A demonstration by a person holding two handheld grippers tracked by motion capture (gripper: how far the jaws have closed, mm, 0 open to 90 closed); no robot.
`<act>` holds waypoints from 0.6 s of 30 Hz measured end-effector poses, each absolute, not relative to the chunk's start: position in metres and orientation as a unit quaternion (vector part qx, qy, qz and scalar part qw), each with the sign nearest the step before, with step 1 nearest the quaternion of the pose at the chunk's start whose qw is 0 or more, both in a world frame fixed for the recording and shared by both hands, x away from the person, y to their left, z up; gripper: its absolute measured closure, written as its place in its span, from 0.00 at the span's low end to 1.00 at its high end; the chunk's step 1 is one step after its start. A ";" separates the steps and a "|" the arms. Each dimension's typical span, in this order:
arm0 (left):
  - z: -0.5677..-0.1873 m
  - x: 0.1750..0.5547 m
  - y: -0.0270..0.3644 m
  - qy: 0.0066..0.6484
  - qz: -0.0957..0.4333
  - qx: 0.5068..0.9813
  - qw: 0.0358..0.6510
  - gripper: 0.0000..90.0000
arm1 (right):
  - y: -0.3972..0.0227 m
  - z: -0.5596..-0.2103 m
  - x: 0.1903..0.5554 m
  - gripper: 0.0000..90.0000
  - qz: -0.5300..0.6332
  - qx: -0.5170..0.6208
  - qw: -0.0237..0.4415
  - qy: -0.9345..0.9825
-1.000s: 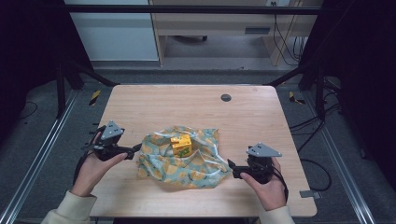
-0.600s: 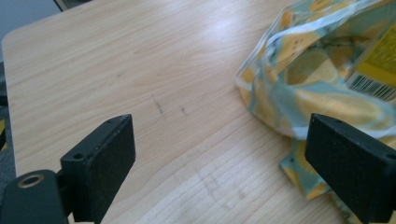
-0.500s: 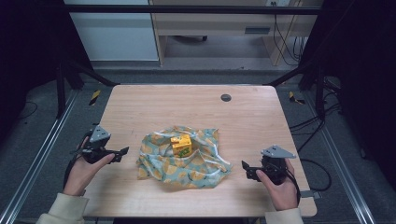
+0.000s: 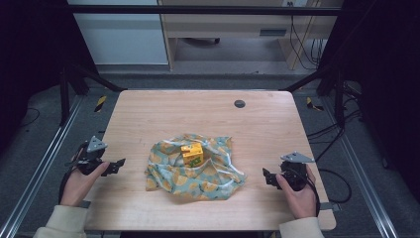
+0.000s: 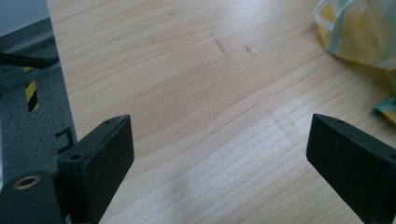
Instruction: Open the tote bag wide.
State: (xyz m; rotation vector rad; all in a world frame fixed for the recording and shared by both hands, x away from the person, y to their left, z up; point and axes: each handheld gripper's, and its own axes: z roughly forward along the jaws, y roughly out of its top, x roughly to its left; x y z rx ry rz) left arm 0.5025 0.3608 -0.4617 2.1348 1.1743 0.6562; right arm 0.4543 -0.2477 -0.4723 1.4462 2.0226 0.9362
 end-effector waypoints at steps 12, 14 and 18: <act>-0.481 0.507 0.351 0.444 0.243 0.820 0.266 0.08 | -0.260 -0.490 0.481 0.10 0.306 0.564 0.233 0.730; -0.481 0.507 0.345 0.440 0.245 0.823 0.263 0.08 | -0.261 -0.491 0.480 0.10 0.303 0.567 0.229 0.731; -0.482 0.506 0.336 0.428 0.248 0.829 0.259 0.08 | -0.261 -0.490 0.477 0.09 0.305 0.568 0.229 0.729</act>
